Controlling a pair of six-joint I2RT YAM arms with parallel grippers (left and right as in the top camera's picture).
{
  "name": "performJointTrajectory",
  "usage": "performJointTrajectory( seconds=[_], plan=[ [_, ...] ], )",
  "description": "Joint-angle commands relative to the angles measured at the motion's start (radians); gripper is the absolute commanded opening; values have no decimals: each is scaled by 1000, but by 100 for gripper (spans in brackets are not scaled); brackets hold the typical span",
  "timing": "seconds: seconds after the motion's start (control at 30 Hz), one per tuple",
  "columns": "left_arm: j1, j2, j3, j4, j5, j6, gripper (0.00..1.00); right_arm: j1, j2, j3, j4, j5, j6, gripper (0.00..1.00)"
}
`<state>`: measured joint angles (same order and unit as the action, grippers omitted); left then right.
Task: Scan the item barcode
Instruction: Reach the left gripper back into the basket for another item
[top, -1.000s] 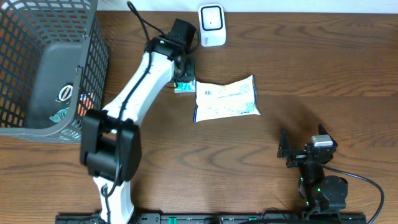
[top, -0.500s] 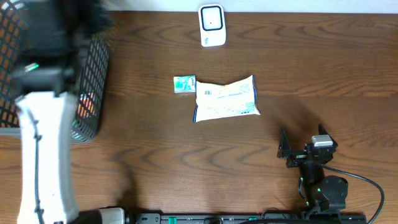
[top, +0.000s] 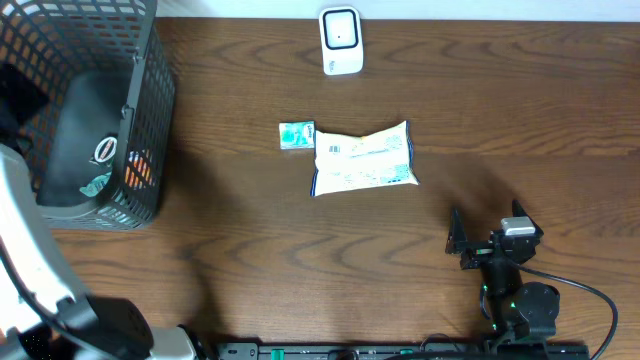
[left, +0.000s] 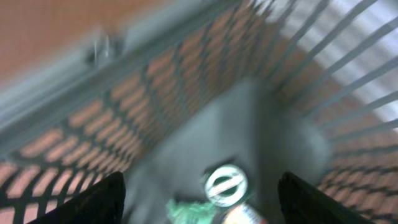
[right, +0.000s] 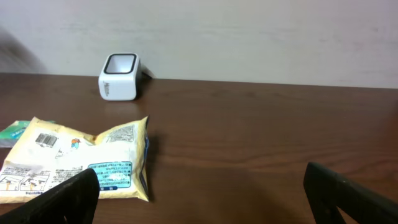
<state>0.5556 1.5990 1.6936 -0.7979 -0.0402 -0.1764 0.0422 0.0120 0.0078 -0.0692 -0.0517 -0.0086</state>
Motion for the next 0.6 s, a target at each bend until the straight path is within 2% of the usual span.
performJointTrajectory(
  seconds=[0.0, 0.13, 0.2, 0.37, 0.57],
  plan=[
    [30, 58, -39, -63, 27, 97, 77, -3, -5, -2, -3, 4, -7, 99],
    [27, 104, -89, -88, 163, 256, 78, -3, -5, -2, -3, 4, -7, 99],
    [27, 113, -109, -85, 199, 296, 78, -3, -5, -2, -3, 4, -7, 99],
    [29, 126, -169, -76, 193, 338, 77, -3, -5, -2, -3, 4, -7, 99],
    [29, 126, -267, -24, 93, 341, 77, -3, -5, -2, -3, 4, -7, 99]
  ],
)
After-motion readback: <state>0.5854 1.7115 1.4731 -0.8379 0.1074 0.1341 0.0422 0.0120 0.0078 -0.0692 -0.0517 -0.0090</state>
